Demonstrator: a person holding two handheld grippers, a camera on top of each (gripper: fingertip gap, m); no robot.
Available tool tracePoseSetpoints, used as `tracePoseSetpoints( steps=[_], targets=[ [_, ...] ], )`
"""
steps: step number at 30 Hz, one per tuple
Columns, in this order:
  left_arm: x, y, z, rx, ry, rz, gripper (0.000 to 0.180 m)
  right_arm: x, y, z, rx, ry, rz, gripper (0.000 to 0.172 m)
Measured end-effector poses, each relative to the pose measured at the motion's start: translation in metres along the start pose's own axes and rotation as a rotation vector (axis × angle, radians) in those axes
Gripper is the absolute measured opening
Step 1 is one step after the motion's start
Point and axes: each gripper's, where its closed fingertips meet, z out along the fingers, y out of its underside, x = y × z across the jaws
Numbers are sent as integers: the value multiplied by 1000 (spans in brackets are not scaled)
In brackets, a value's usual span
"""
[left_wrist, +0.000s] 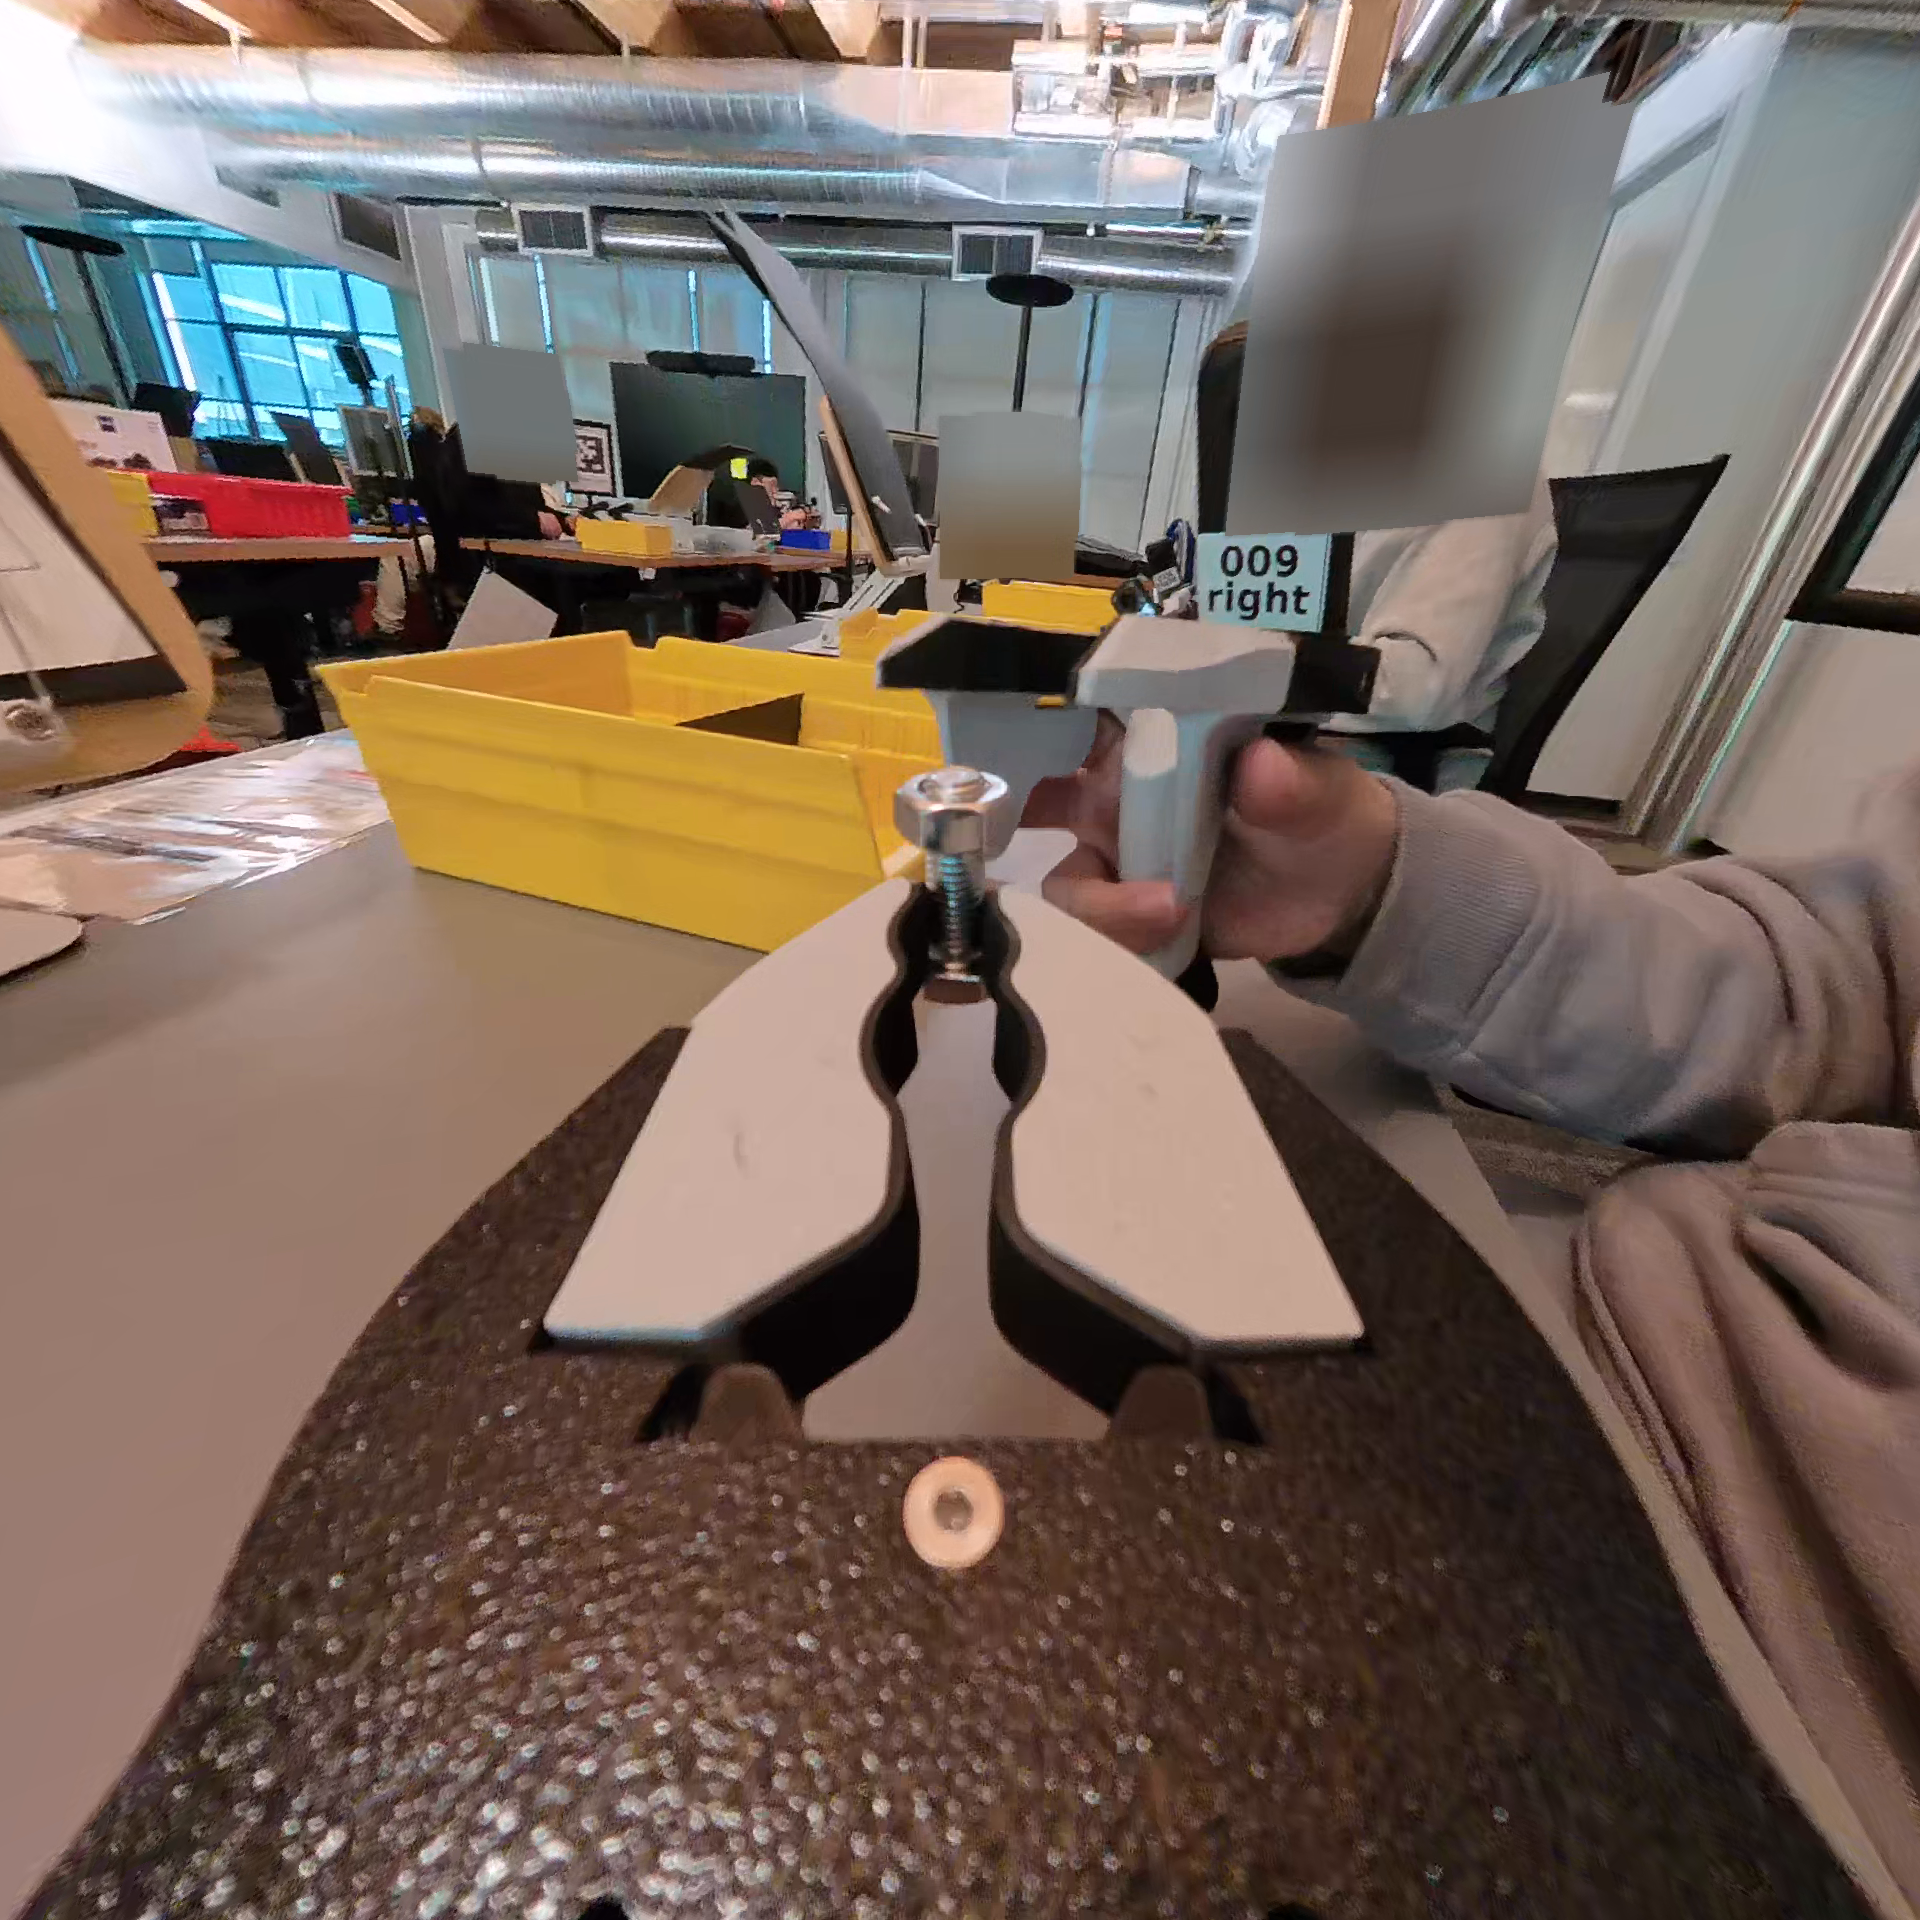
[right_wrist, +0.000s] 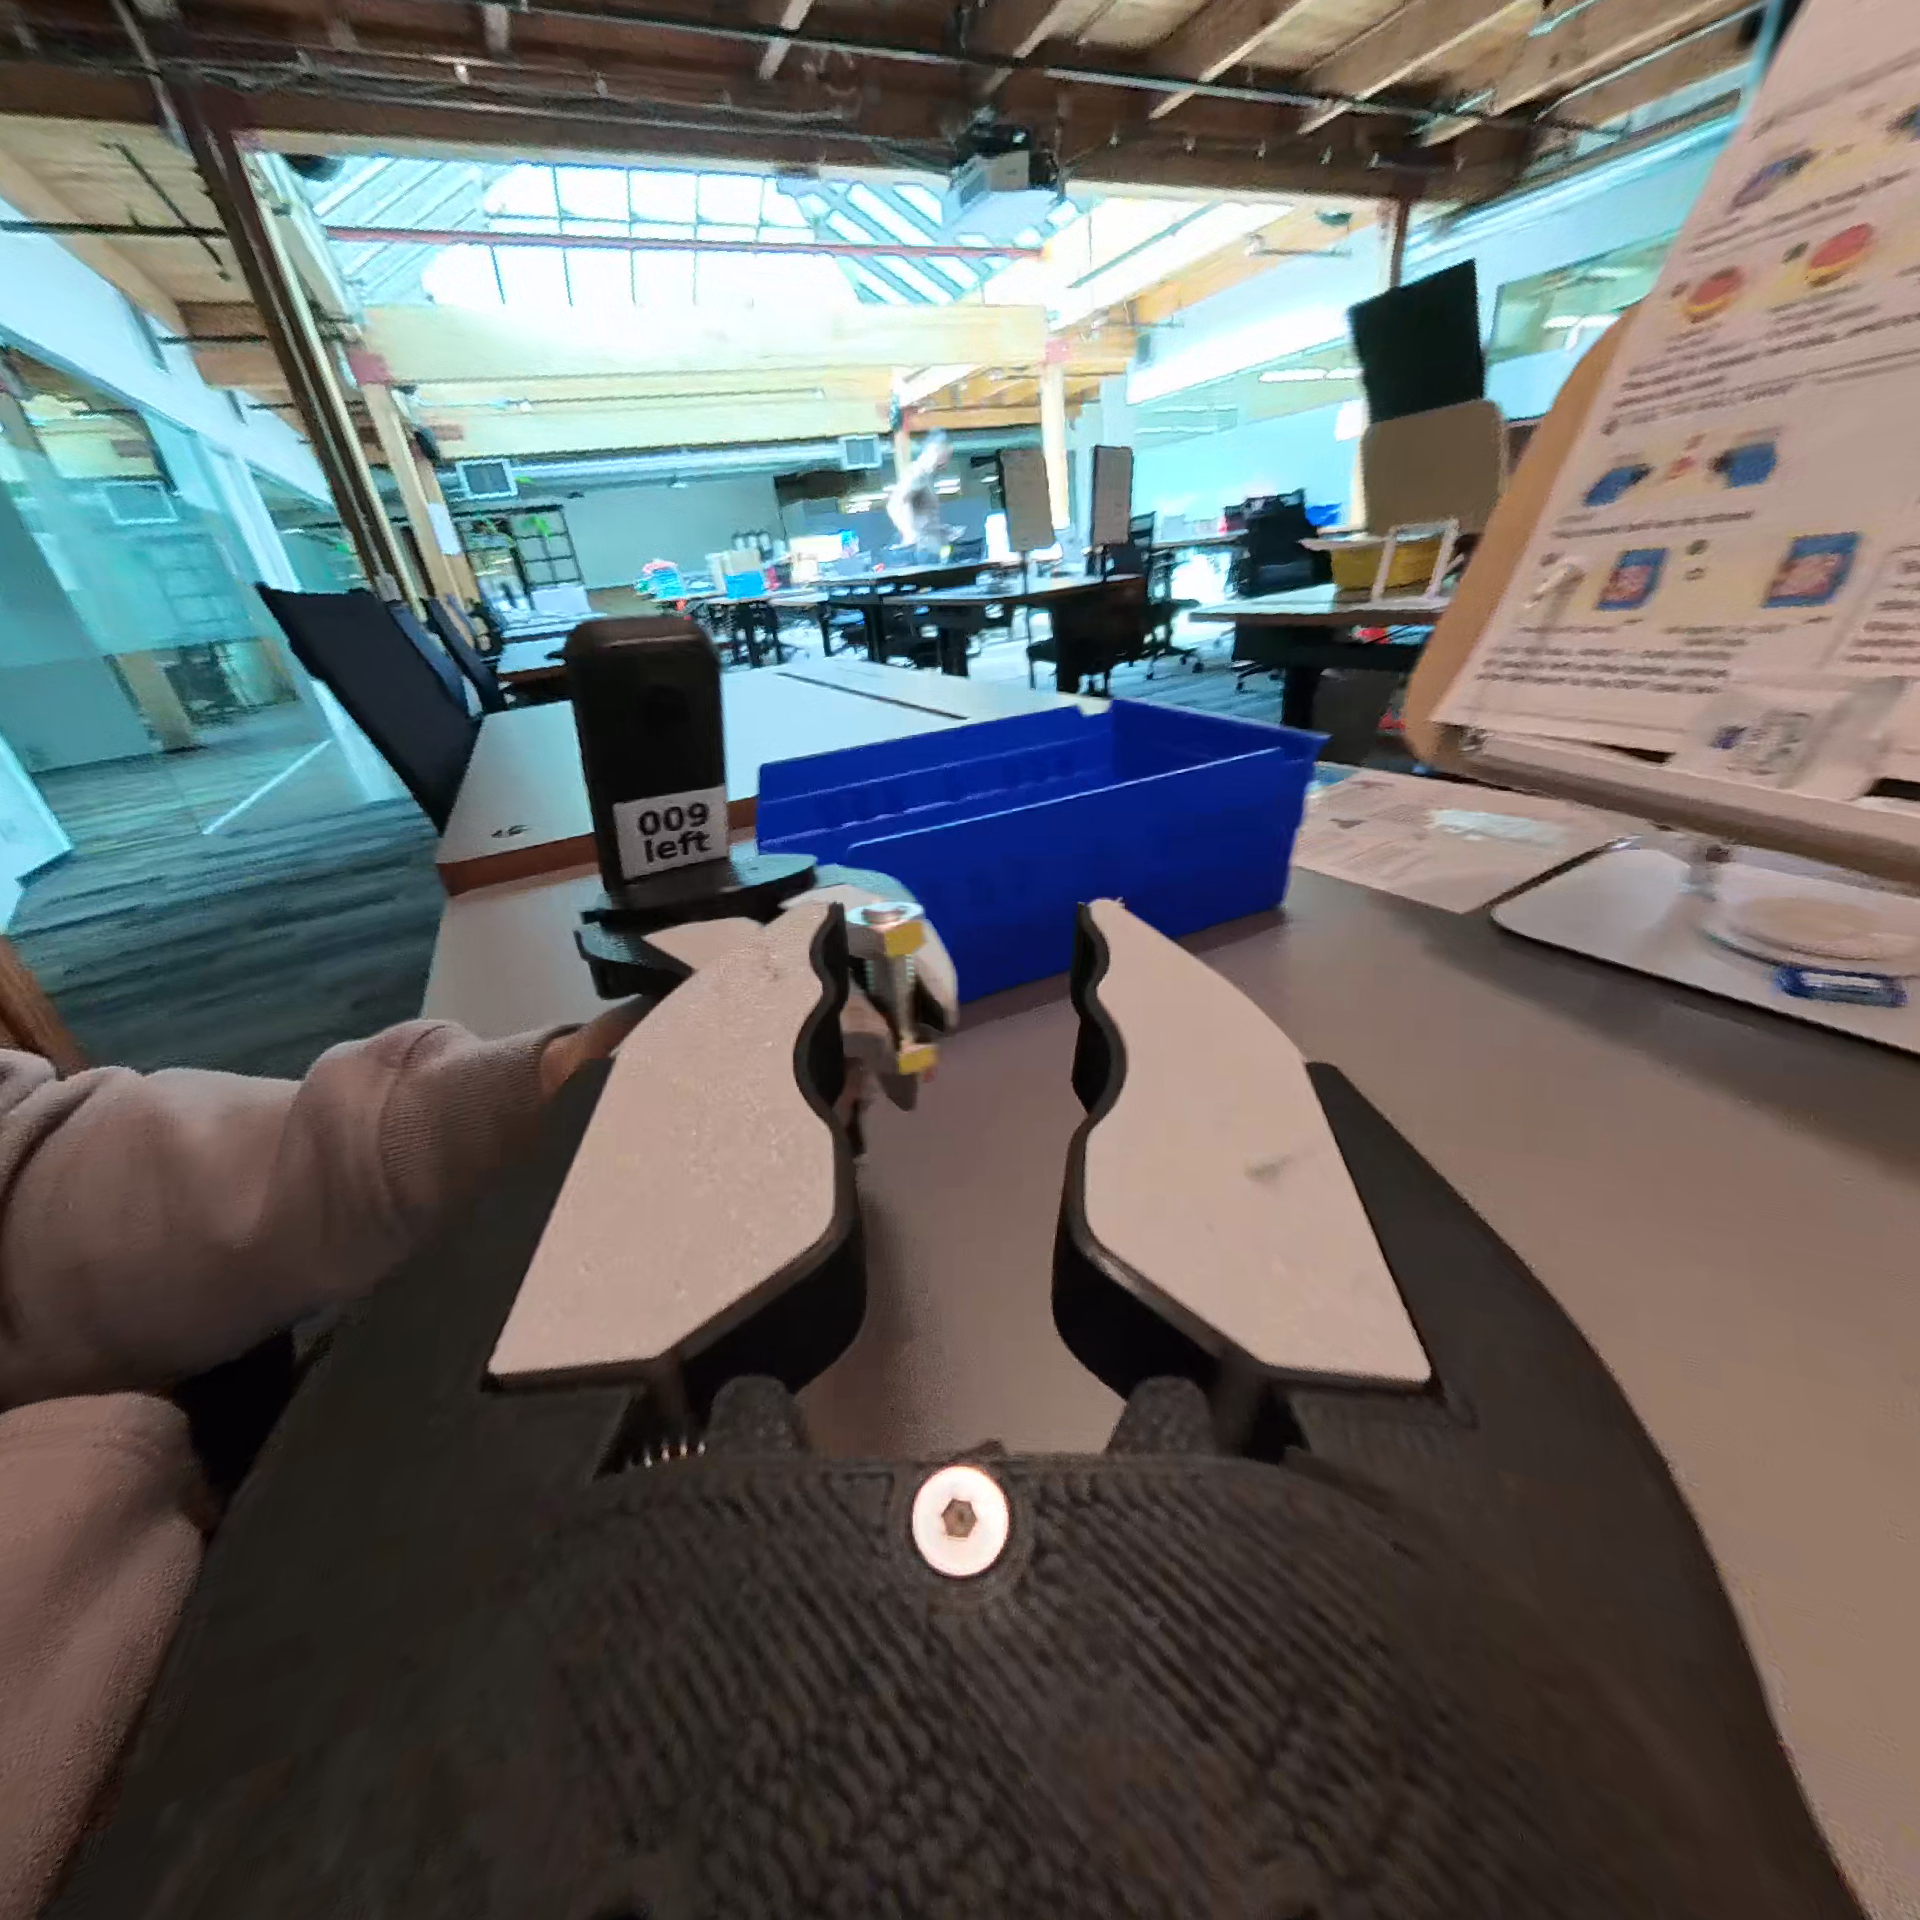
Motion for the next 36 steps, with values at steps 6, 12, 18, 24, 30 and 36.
tracePoseSetpoints(
  steps=[6, 12, 18, 24, 30, 36],
  targets=[
    [6, 8, 7, -59, -17, 77, 9, -13, 23, 22, -72, 3, -19, 35],
    [-5, -9, -7, 51, -44, 26, 9, 50, 10, -13, -39, 262, -1, 47],
    [-3, 2, 2, -10, -50, 28, 9, 7, -4, -2, 27, 24, 27, 49],
    [5, 5, 9, -34, -37, 52, 8, -6, 15, 18, -49, 47, -51, 39],
    [-8, -11, -7, 79, -65, -13, 9, 40, 12, -9, -58, 187, 20, 46],
    [-3, -1, 3, 23, -64, 13, 9, -3, 4, 11, 11, 13, 63, 48]
  ],
)
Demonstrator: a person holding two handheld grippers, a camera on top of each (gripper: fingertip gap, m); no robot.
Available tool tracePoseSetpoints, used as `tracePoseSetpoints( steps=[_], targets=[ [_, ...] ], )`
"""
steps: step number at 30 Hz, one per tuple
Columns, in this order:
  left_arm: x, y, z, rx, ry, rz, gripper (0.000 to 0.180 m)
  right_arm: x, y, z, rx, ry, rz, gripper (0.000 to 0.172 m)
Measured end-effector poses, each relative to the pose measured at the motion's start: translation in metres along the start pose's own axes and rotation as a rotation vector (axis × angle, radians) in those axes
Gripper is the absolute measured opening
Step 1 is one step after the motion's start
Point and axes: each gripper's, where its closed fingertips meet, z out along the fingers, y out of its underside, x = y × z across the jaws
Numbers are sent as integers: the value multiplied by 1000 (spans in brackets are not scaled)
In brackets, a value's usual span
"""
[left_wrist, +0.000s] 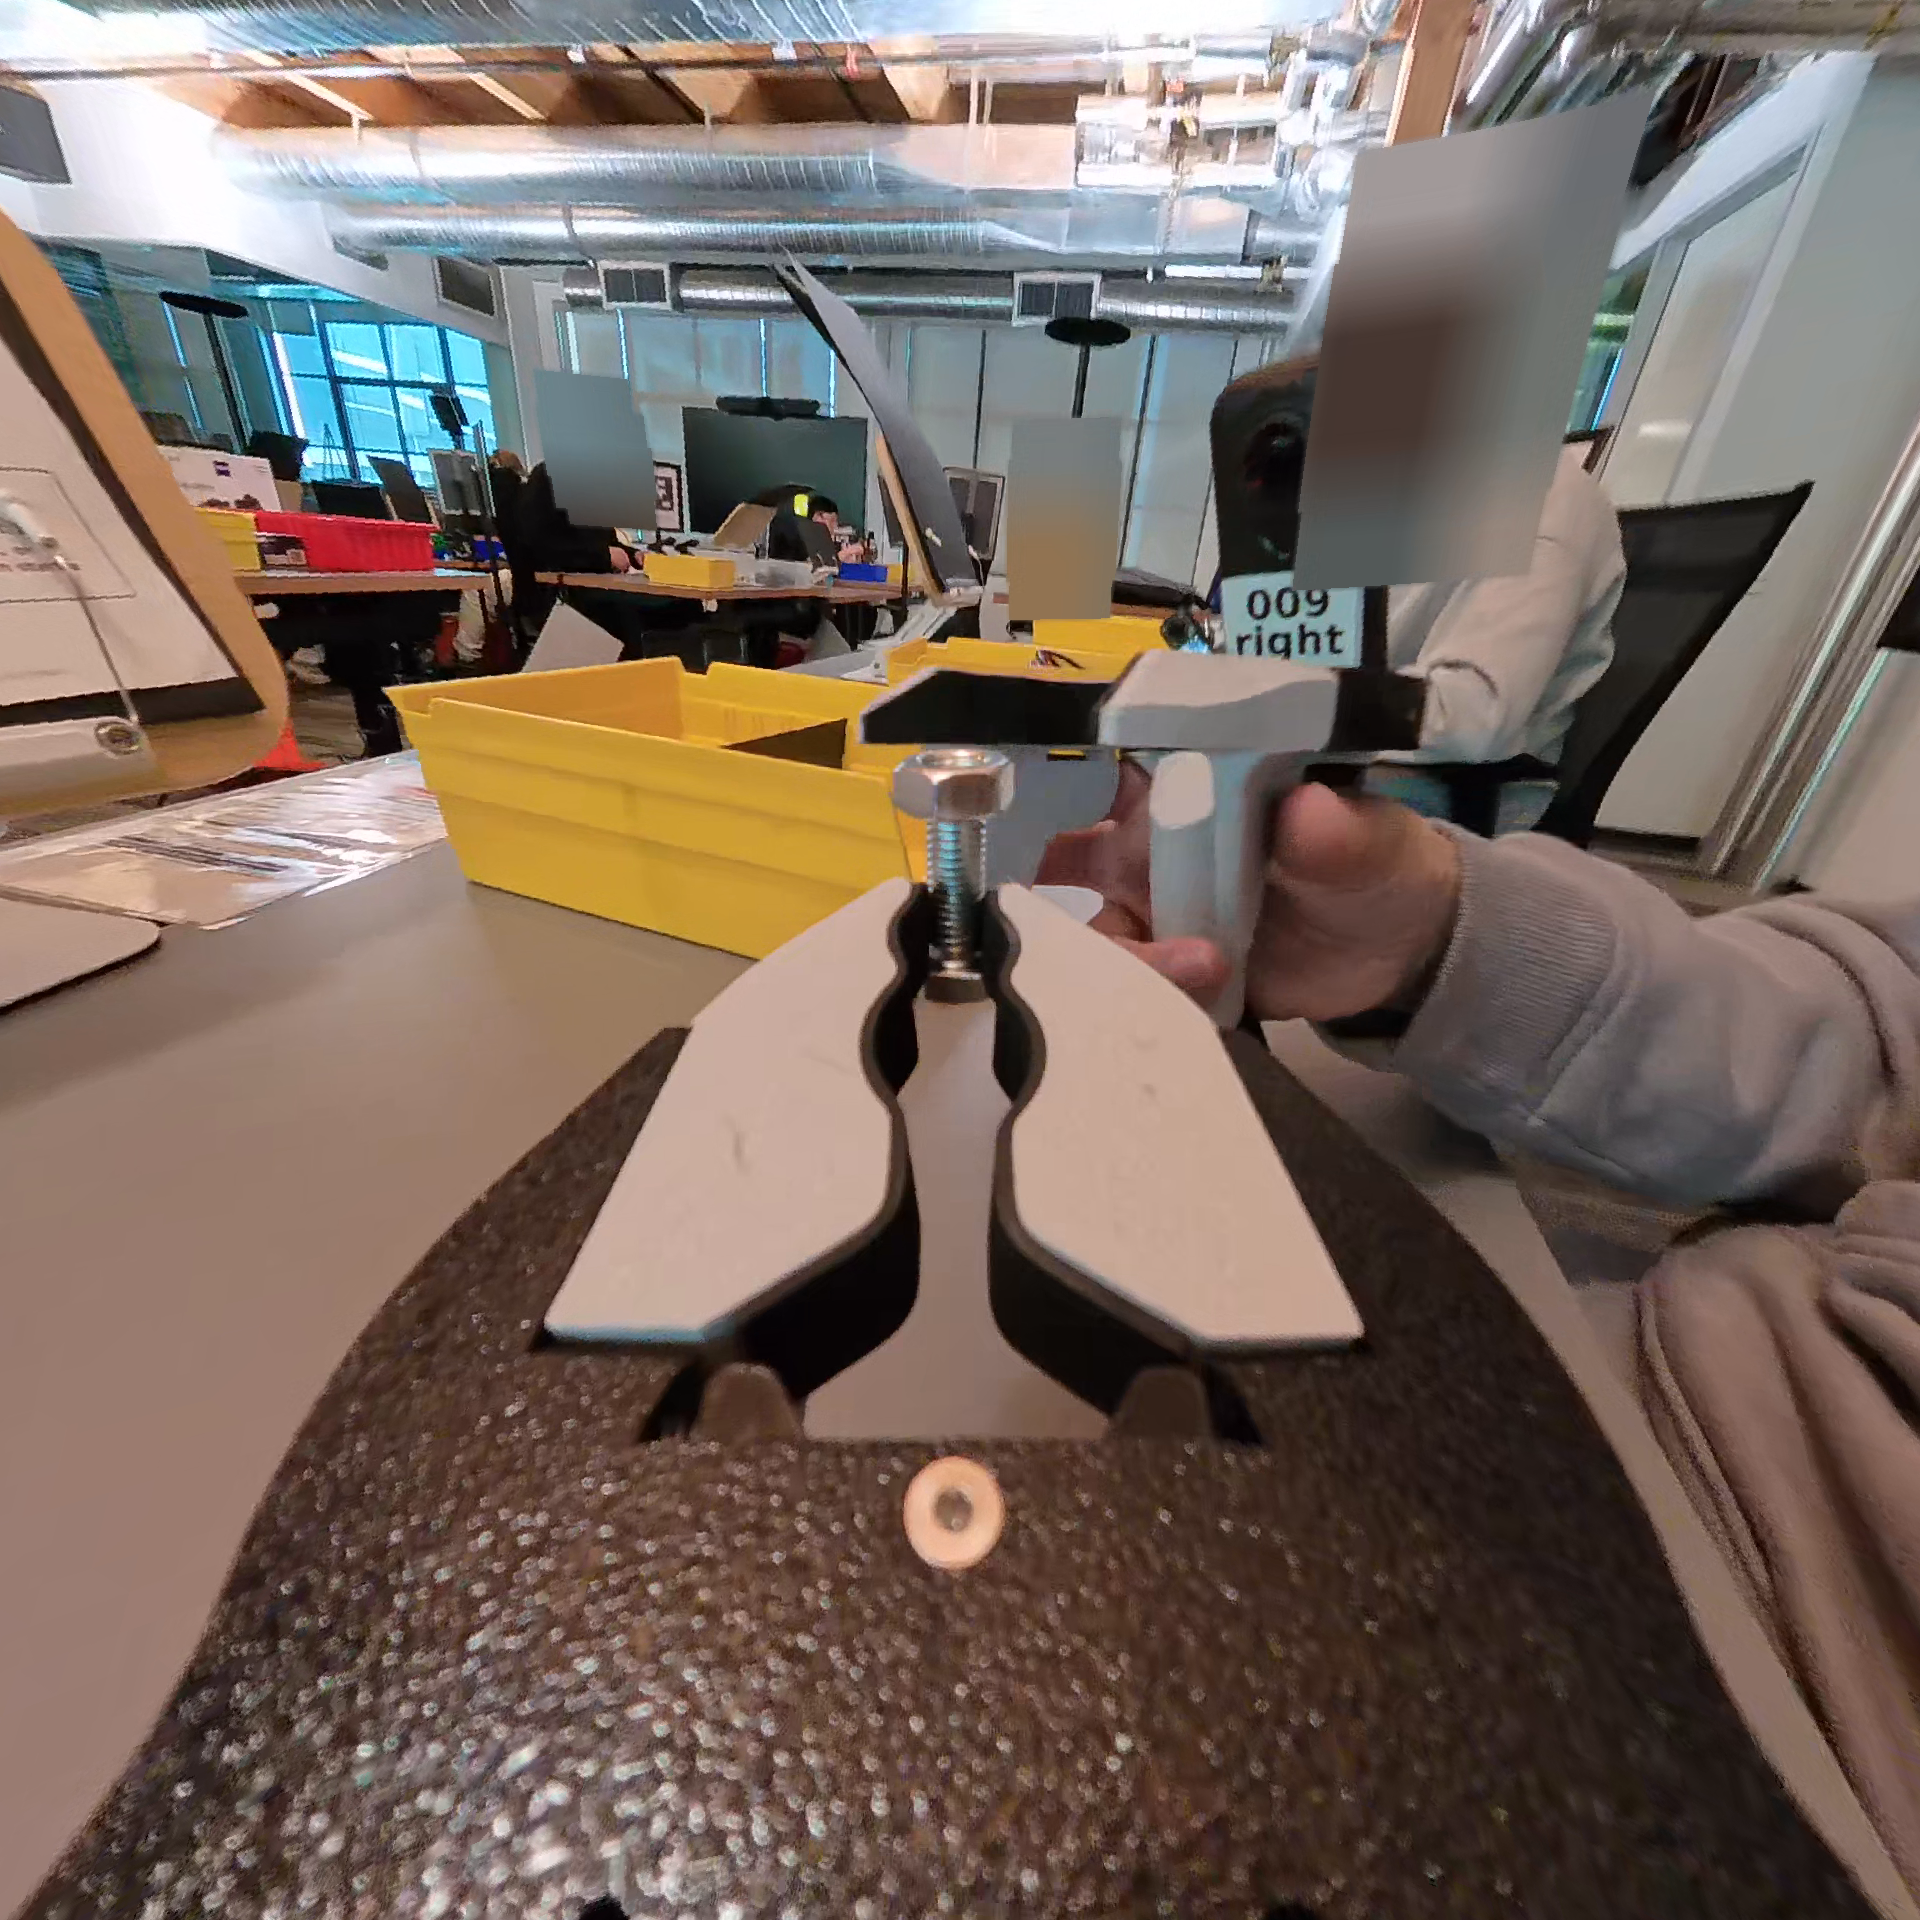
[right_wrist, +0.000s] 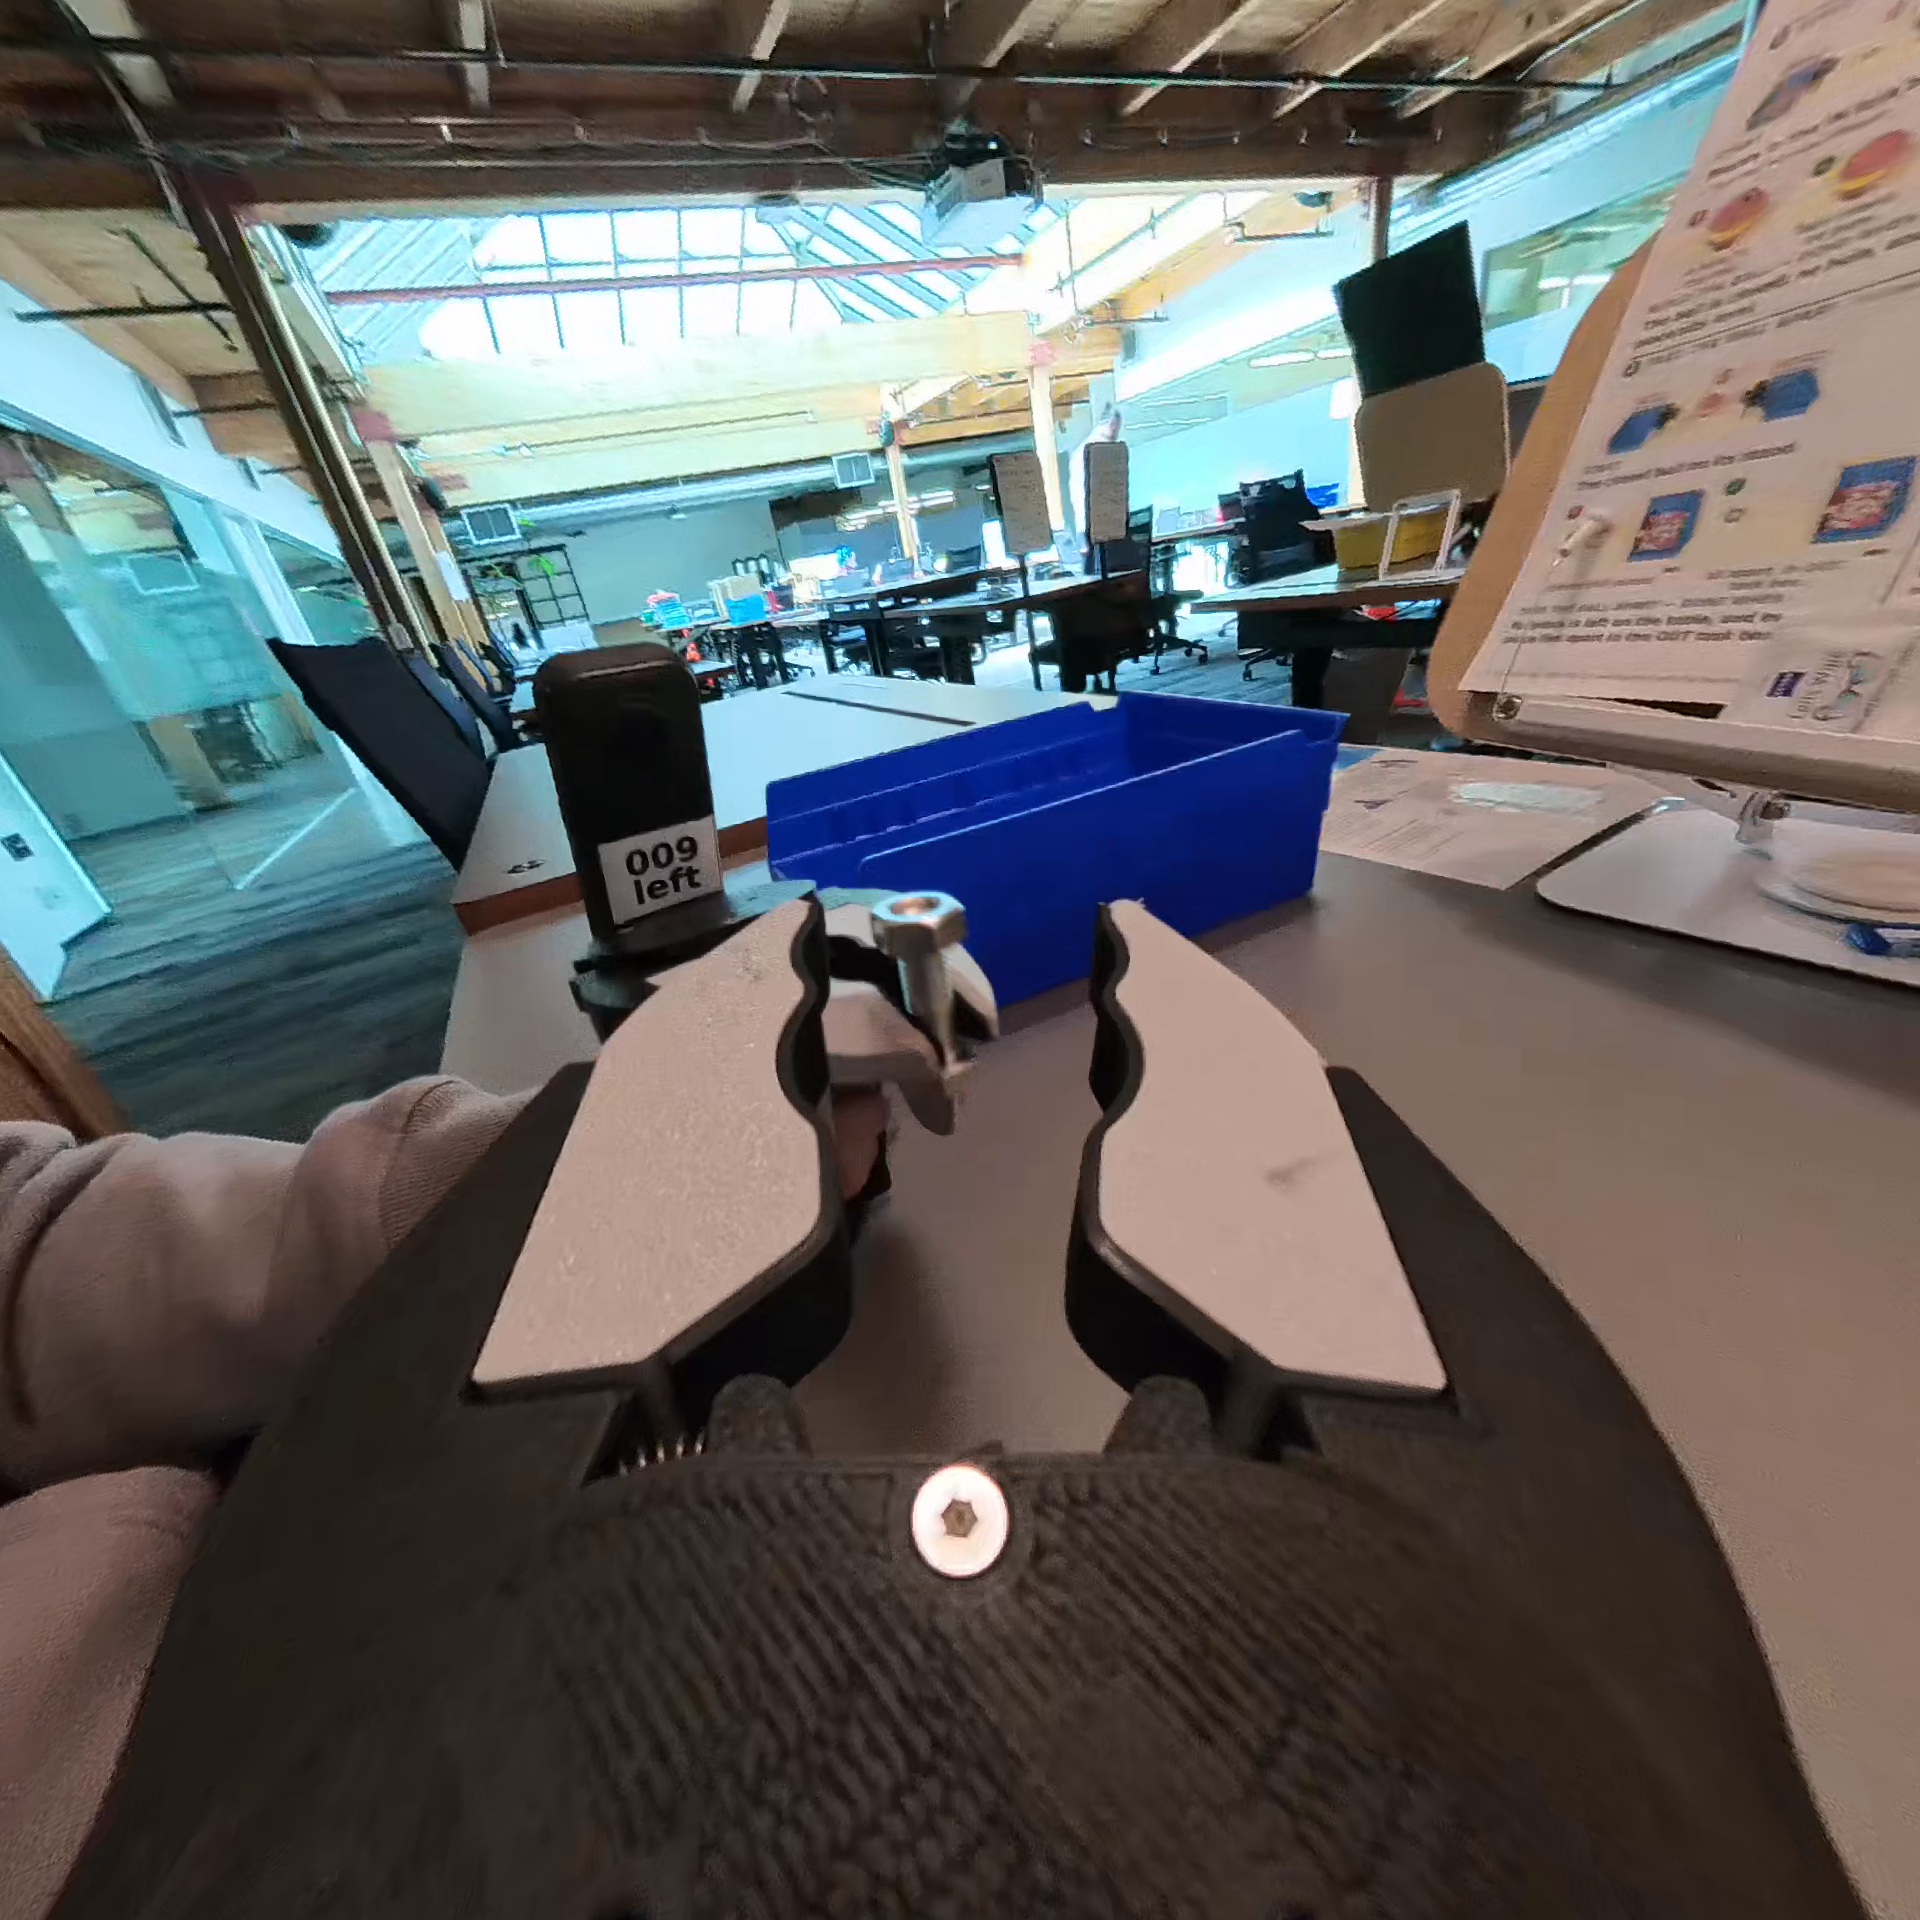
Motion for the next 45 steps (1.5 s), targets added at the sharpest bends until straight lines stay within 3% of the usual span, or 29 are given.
tracePoseSetpoints(
  steps=[5, 8, 12, 18, 23, 29, 31, 33, 37, 41, 45],
  targets=[
    [6, 3, 4, -21, 6, 41, 9, 0, 15, 11, -50, 71, -72, 37],
    [1, -1, 0, 4, -11, 20, 9, 7, 10, 3, -36, 49, -32, 44],
    [-4, -2, -5, 6, -29, 26, 8, 39, -4, -19, 28, 148, 19, 39],
    [3, 5, 3, -36, -11, 51, 8, 2, -4, -3, 8, 9, -7, 45],
    [5, 6, 4, -44, -7, 66, 9, -3, 9, 8, -32, 36, -54, 33],
    [-1, 4, 1, -25, -32, 45, 9, 9, 7, -1, -44, 57, -65, 39],
    [-3, -2, -3, 14, -28, 31, 9, 31, 4, -11, -54, 152, -65, 29],
    [-6, -2, -5, 12, -40, 25, 9, 42, 2, -20, -46, 173, -49, 39],
    [-2, 1, -1, -5, -29, 37, 9, 16, -9, -15, 10, 25, 7, 42],
    [0, 5, 1, -33, -32, 65, 9, -3, 3, 1, -46, 5, -94, 40],
    [0, 6, 1, -40, -35, 72, 8, -6, 8, 6, -45, 25, -80, 37]
  ],
)
